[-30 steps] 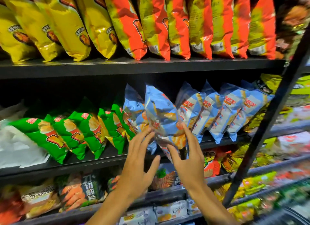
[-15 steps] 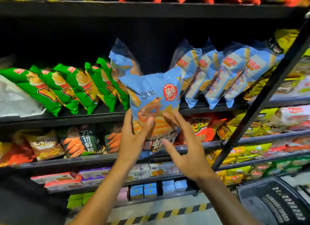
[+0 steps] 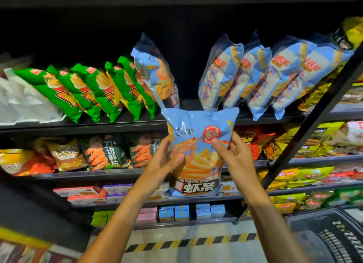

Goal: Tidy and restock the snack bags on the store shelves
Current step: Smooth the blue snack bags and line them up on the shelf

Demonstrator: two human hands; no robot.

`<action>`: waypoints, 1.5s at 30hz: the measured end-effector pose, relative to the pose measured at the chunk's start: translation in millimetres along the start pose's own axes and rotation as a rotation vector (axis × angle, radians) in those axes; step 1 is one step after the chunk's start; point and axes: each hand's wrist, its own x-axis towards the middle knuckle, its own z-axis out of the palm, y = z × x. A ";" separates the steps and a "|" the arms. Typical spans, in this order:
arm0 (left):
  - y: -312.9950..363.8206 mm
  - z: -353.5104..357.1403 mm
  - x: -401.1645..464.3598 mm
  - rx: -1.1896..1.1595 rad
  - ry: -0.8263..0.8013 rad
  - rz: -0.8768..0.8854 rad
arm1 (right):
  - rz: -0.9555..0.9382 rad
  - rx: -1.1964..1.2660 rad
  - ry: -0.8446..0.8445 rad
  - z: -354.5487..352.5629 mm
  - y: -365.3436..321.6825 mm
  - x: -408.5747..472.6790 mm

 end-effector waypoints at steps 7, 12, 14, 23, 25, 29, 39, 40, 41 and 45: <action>9.2 13.3 2.6 -0.068 0.195 0.060 | 0.024 0.059 -0.061 6.5 14.1 -17.2; 2.3 10.5 -13.7 -0.056 0.243 0.076 | 0.055 0.062 -0.169 2.5 16.8 -29.5; 0.9 11.0 -22.1 -0.021 0.223 0.072 | -0.009 0.103 -0.105 0.6 11.4 -29.8; 2.3 5.7 -38.8 -0.016 0.206 0.095 | -0.111 0.060 -0.018 -2.2 1.9 -32.1; 1.1 1.8 -41.3 -0.006 0.203 0.095 | -0.150 0.015 -0.017 -3.6 2.9 -32.5; -0.4 -1.6 -44.7 0.003 0.211 0.078 | -0.250 -0.107 0.001 -2.9 4.1 -34.3; 2.1 -10.0 -42.2 0.073 0.125 0.074 | -0.297 -0.155 0.024 -2.7 -0.5 -35.2; 3.1 -11.1 -40.6 0.051 0.095 0.055 | -0.283 -0.113 0.036 -1.7 -0.8 -35.9; 3.6 -13.5 -39.2 0.024 0.063 0.027 | -0.268 -0.074 0.047 0.7 -1.0 -35.7; 5.1 -19.5 -38.0 -0.049 -0.037 -0.107 | -0.236 -0.023 0.061 7.1 -1.4 -34.5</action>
